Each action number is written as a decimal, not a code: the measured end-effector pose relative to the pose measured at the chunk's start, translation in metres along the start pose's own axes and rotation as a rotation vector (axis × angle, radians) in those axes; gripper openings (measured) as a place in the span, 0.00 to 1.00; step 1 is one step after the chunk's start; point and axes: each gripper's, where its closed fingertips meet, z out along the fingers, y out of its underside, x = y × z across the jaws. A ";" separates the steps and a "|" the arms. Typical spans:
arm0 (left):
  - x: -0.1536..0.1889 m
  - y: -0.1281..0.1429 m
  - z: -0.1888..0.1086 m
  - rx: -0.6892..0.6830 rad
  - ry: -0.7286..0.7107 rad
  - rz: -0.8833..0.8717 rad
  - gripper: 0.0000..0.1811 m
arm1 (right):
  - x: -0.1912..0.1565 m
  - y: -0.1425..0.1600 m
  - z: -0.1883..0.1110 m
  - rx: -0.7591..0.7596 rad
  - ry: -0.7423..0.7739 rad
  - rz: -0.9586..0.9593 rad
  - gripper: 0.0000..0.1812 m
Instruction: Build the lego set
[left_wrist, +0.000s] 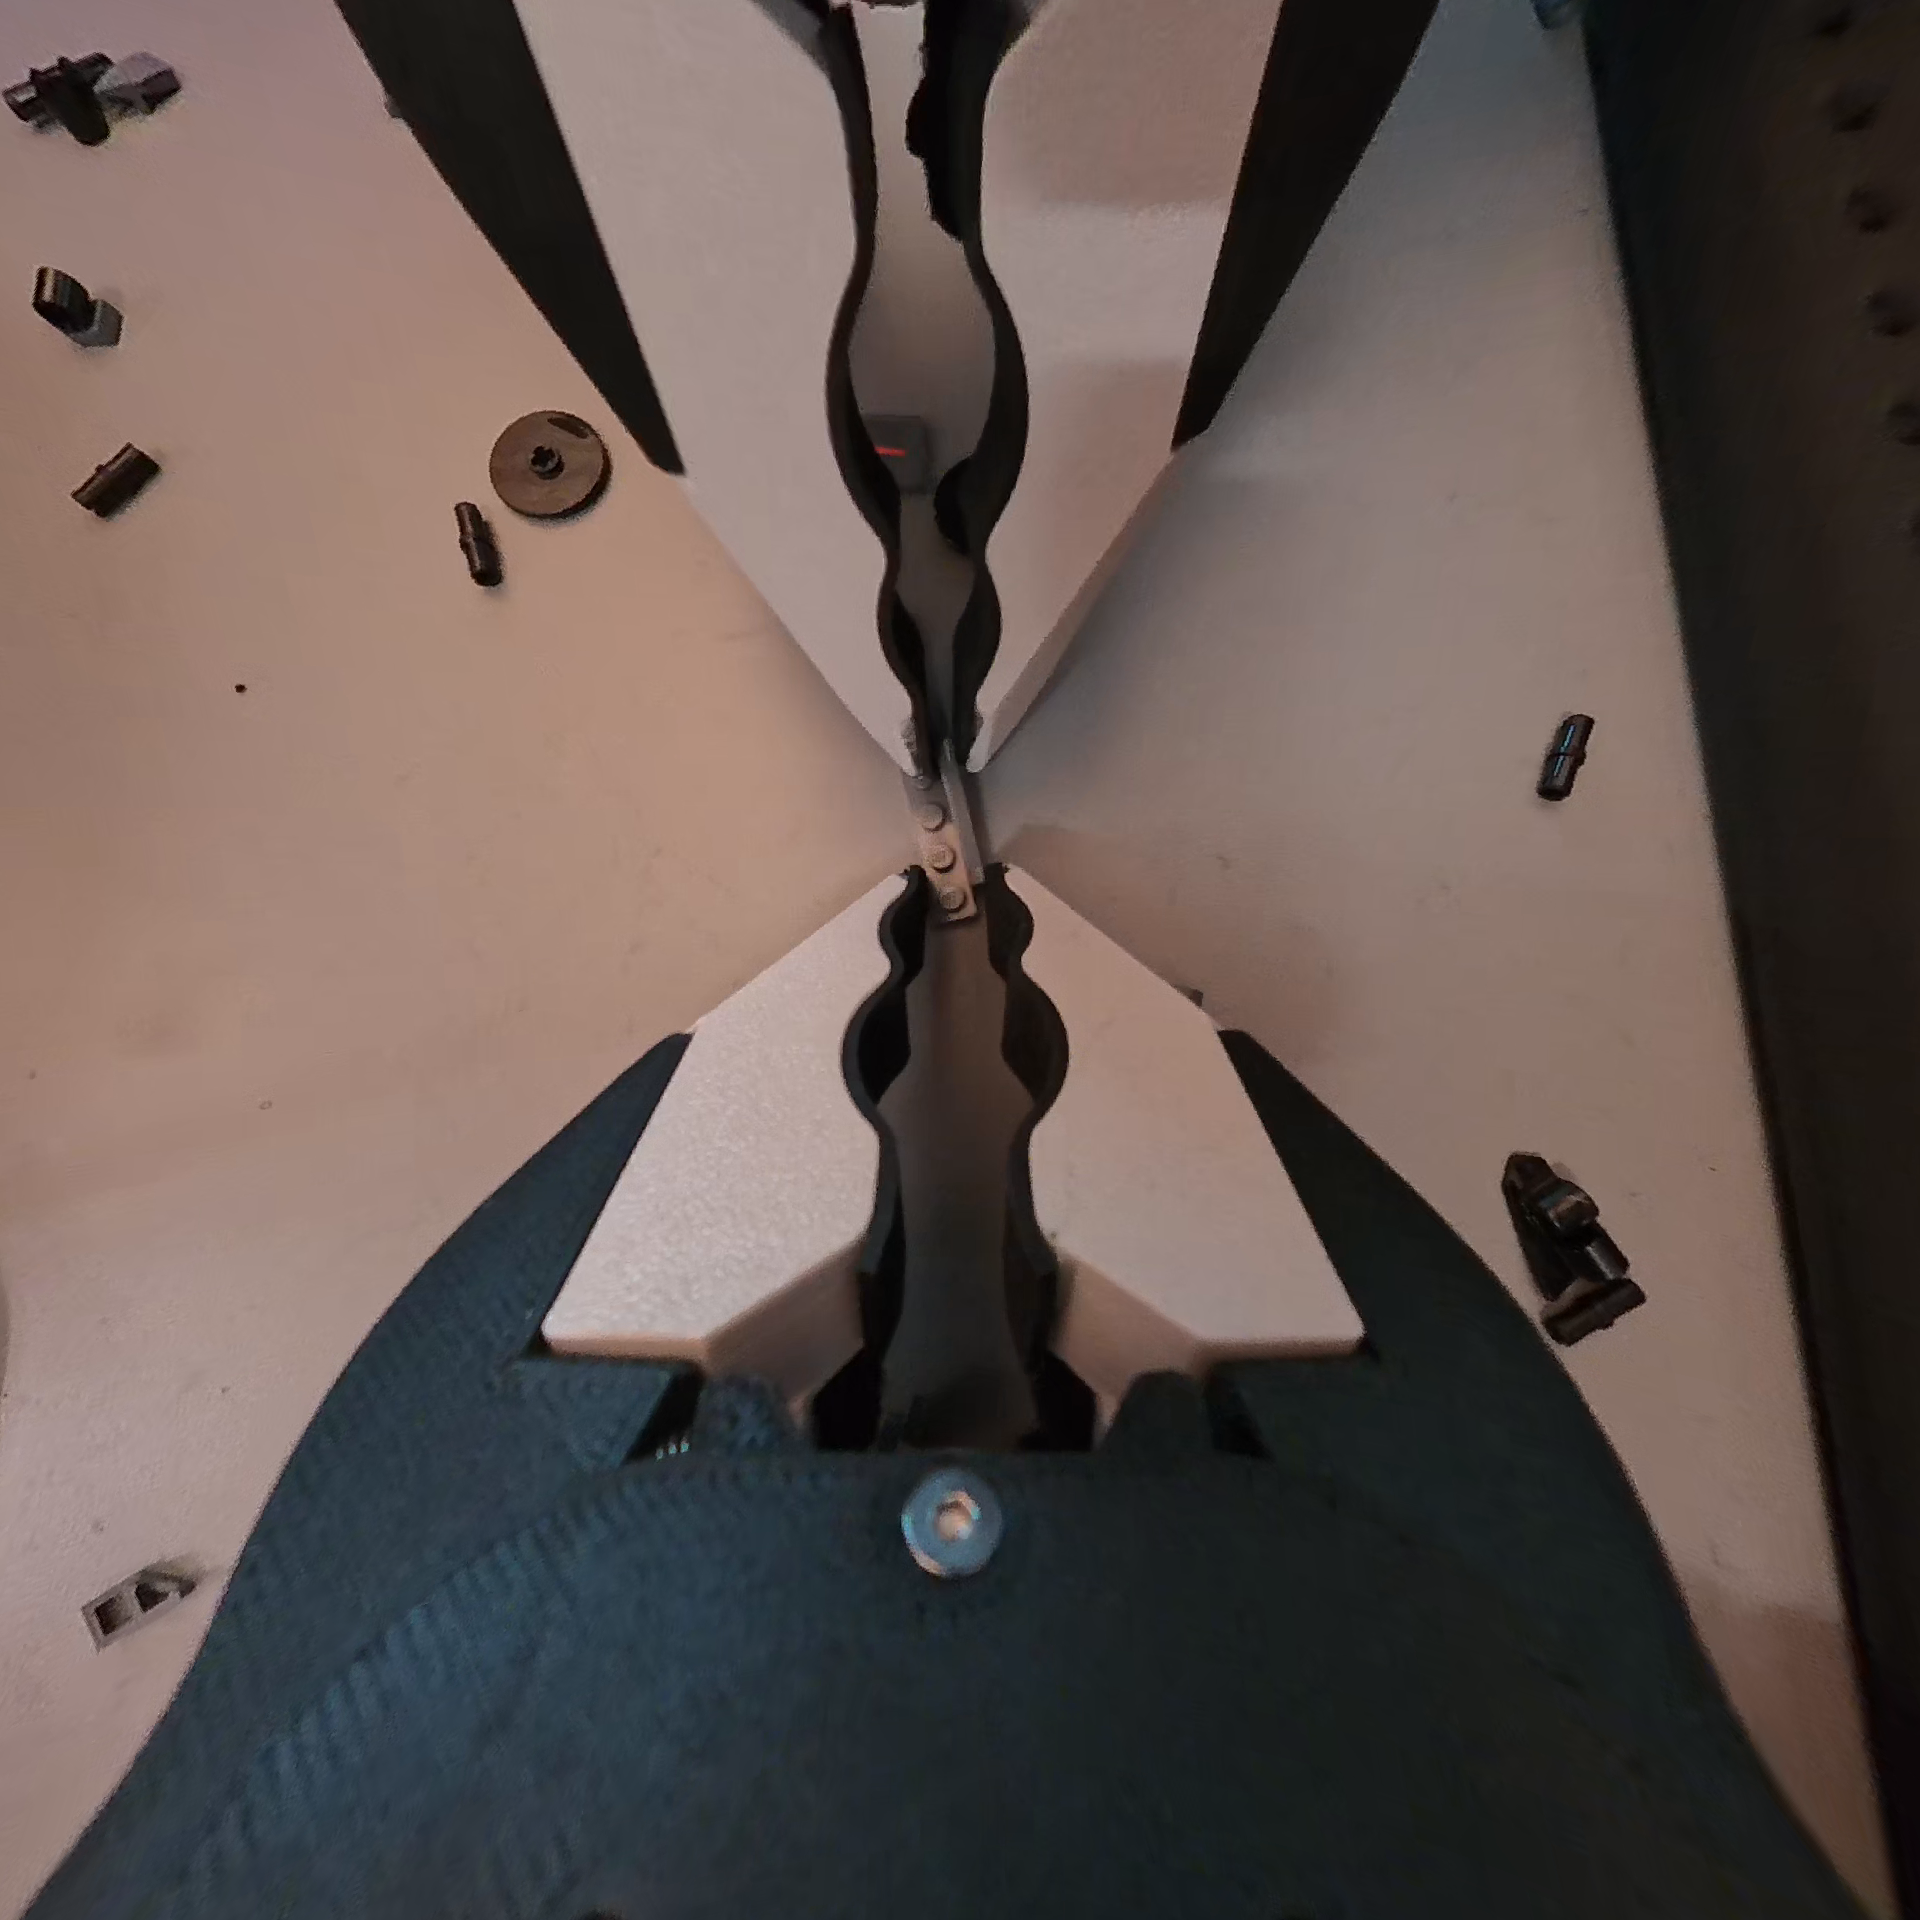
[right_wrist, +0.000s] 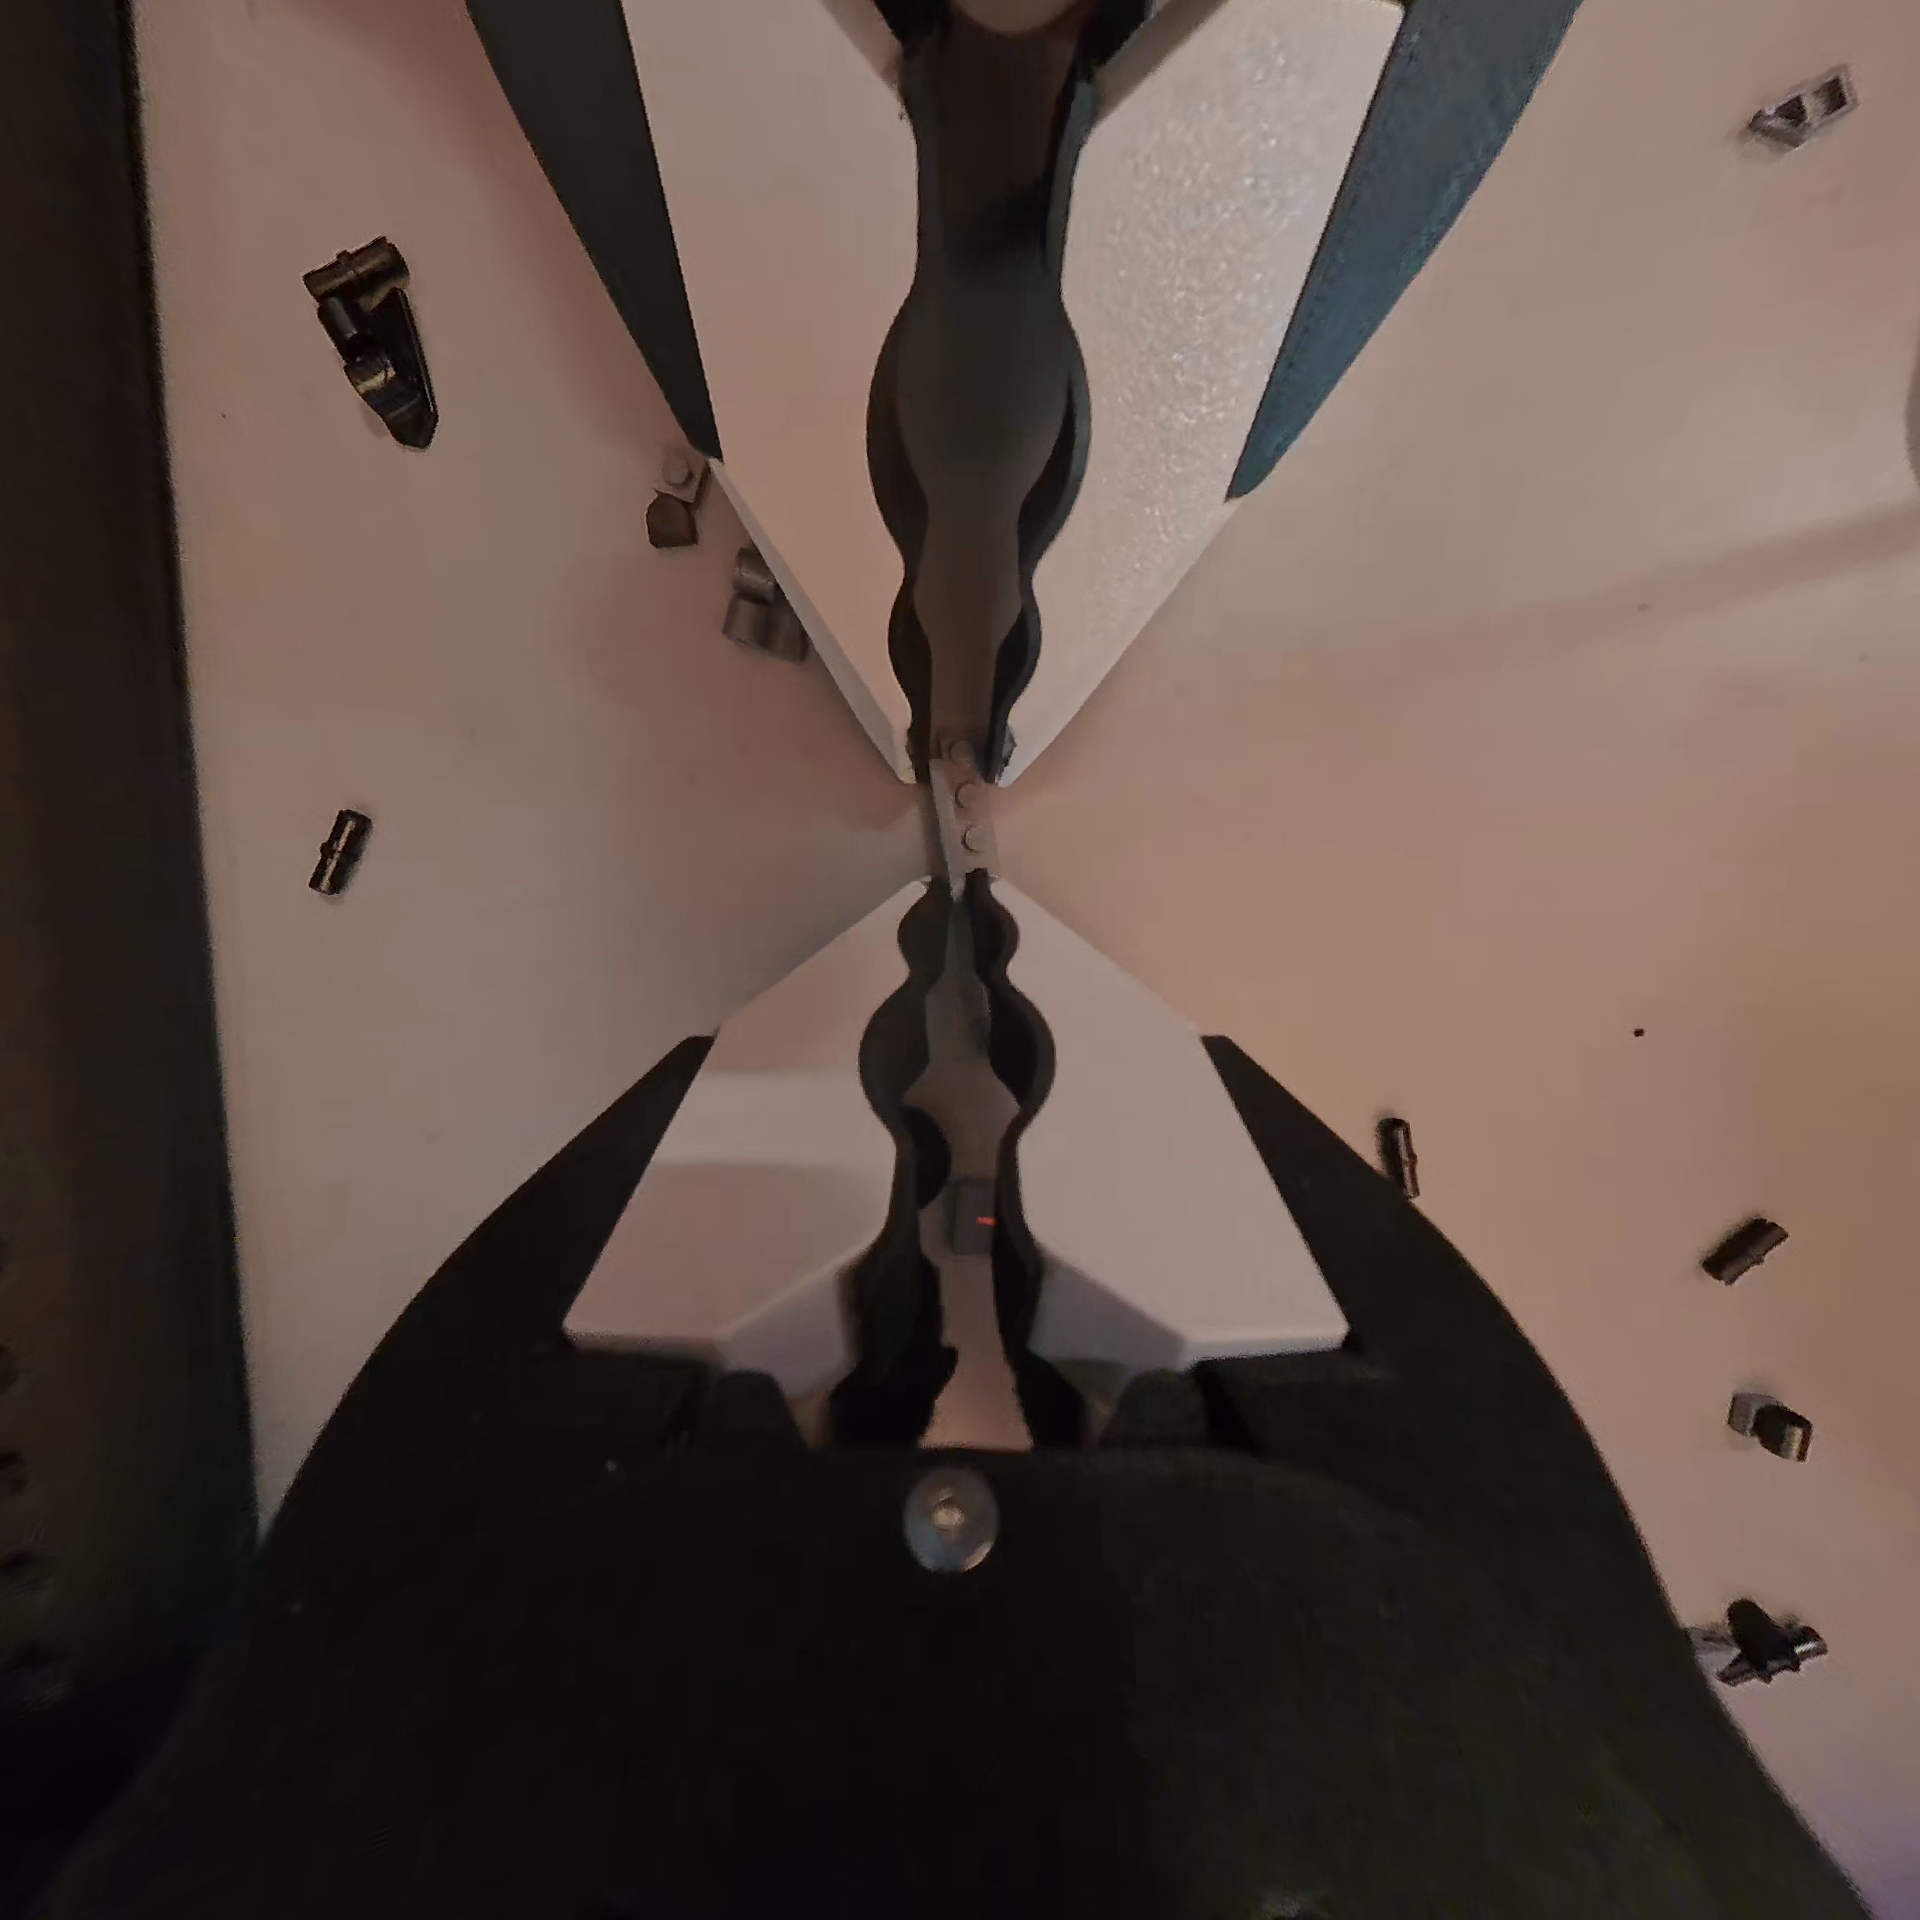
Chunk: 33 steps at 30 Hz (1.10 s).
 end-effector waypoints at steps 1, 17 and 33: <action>0.000 0.000 0.000 0.001 0.002 -0.001 0.05 | 0.000 0.000 0.000 0.002 -0.001 0.003 0.01; 0.001 -0.001 0.001 0.007 0.010 -0.007 0.05 | 0.003 0.004 0.003 0.046 -0.076 0.097 0.06; 0.002 -0.002 0.001 0.019 0.028 -0.033 0.06 | 0.003 0.005 0.001 0.113 -0.179 0.204 0.05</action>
